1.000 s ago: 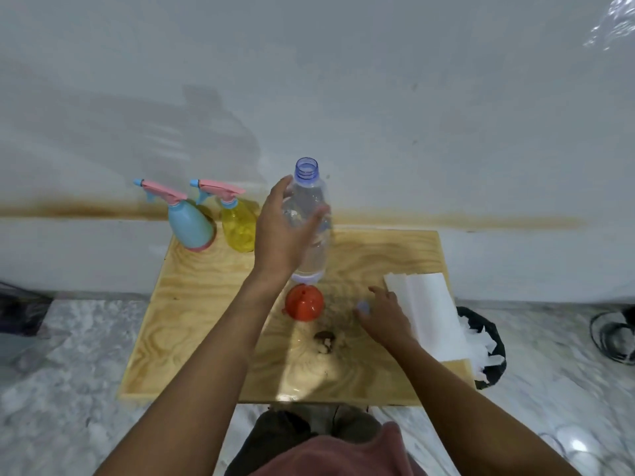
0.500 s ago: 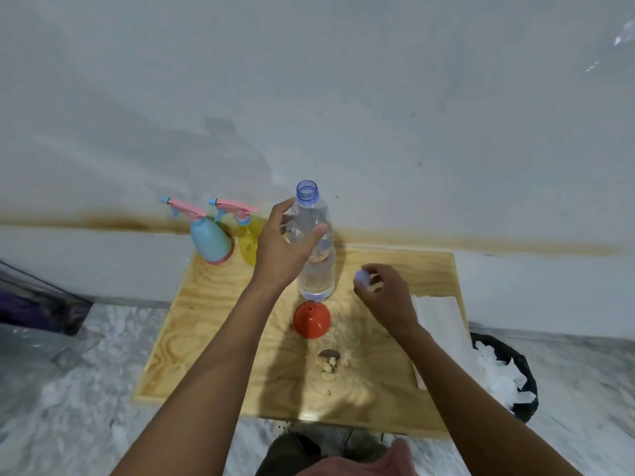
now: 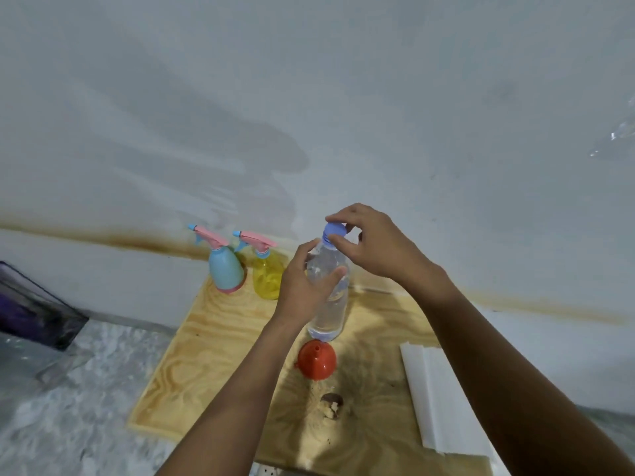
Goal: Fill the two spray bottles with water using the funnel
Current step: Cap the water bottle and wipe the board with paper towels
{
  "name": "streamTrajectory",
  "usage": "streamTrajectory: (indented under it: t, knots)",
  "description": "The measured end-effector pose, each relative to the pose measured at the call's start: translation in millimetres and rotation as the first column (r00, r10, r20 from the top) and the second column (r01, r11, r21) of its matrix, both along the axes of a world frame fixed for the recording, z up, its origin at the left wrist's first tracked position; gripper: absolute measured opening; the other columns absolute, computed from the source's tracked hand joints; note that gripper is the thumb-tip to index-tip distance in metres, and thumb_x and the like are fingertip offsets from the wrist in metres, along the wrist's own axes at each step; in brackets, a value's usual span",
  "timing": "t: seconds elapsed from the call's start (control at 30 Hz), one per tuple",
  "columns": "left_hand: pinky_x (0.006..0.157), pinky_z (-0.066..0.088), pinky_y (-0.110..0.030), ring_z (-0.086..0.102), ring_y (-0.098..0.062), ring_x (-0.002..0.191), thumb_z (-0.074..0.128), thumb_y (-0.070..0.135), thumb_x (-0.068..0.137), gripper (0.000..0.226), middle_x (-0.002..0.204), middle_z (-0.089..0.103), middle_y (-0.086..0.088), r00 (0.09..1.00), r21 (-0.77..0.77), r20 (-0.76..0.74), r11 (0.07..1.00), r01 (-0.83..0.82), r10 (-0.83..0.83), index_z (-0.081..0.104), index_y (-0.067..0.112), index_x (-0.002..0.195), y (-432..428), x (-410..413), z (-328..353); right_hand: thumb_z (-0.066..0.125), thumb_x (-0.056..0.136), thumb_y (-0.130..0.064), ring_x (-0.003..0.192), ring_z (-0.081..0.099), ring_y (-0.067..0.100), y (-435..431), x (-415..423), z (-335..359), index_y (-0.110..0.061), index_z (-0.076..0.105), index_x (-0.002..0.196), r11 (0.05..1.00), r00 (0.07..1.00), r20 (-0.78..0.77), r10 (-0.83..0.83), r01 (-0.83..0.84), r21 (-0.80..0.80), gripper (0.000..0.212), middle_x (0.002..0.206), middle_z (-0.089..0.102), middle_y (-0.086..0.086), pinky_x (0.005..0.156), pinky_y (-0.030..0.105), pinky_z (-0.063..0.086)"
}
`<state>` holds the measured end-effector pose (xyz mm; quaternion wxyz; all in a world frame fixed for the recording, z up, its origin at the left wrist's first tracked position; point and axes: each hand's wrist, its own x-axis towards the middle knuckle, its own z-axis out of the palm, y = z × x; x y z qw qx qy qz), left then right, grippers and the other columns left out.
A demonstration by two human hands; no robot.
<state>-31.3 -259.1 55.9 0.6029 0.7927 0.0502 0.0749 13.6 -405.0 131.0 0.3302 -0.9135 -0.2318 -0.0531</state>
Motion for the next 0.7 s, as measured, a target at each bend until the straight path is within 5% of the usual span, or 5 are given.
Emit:
streamTrajectory:
  t: [0.2,0.3,0.4,0.53,0.7]
  knots:
    - [0.092,0.049,-0.026,0.059,-0.012,0.107,0.083,0.033,0.076,0.062,0.115,0.061,0.000,1.000,-0.018,-0.005,1.000,-0.011,0.011,0.054,0.027,0.130,-0.3,1.4,-3.0,0.072,0.087,-0.036,0.087,0.058,0.009,3.8,3.9,10.6,-0.022,0.068,0.115,0.999,0.999,-0.044,-0.008,0.005,-0.052,0.032,0.108,0.063,-0.002,0.071,0.007,0.039]
    - [0.092,0.049,-0.024,0.057,-0.008,0.106,0.083,0.032,0.076,0.059,0.114,0.061,0.004,1.000,-0.017,0.013,1.000,-0.003,0.004,0.055,0.031,0.128,-0.1,1.2,-3.6,0.076,0.081,-0.046,0.089,0.060,0.011,5.9,4.3,10.8,-0.023,0.066,0.108,0.997,0.994,-0.081,-0.073,0.071,-0.032,0.037,0.103,0.063,-0.004,0.078,0.023,0.049]
    - [0.091,0.049,-0.023,0.057,-0.006,0.106,0.083,0.034,0.076,0.059,0.112,0.061,0.006,1.000,-0.020,0.017,1.000,0.001,-0.001,0.055,0.033,0.128,0.5,1.4,-4.7,0.069,0.084,-0.054,0.102,0.059,0.003,-0.3,5.1,12.7,-0.032,0.057,0.127,0.997,0.995,-0.098,-0.034,0.027,-0.071,0.049,0.118,0.059,-0.015,0.088,0.026,0.049]
    - [0.090,0.049,-0.024,0.059,-0.011,0.107,0.083,0.037,0.075,0.061,0.114,0.063,0.003,1.000,-0.024,-0.001,1.000,-0.010,0.009,0.053,0.030,0.129,0.6,2.0,-4.6,0.062,0.095,-0.034,0.115,0.055,-0.002,-10.3,9.0,18.9,-0.033,0.054,0.136,0.988,0.983,-0.138,0.121,-0.133,-0.083,0.042,0.131,0.059,-0.018,0.100,0.022,0.041]
    - [0.090,0.049,-0.024,0.058,-0.008,0.109,0.082,0.038,0.076,0.062,0.116,0.062,0.006,1.000,-0.017,0.001,1.000,-0.010,0.010,0.053,0.030,0.131,-1.5,0.6,-4.9,0.064,0.092,-0.040,0.085,0.052,0.000,-5.3,11.3,16.2,-0.031,0.064,0.123,0.985,0.997,-0.068,0.047,-0.058,-0.164,0.032,0.104,0.057,-0.016,0.079,0.024,0.043]
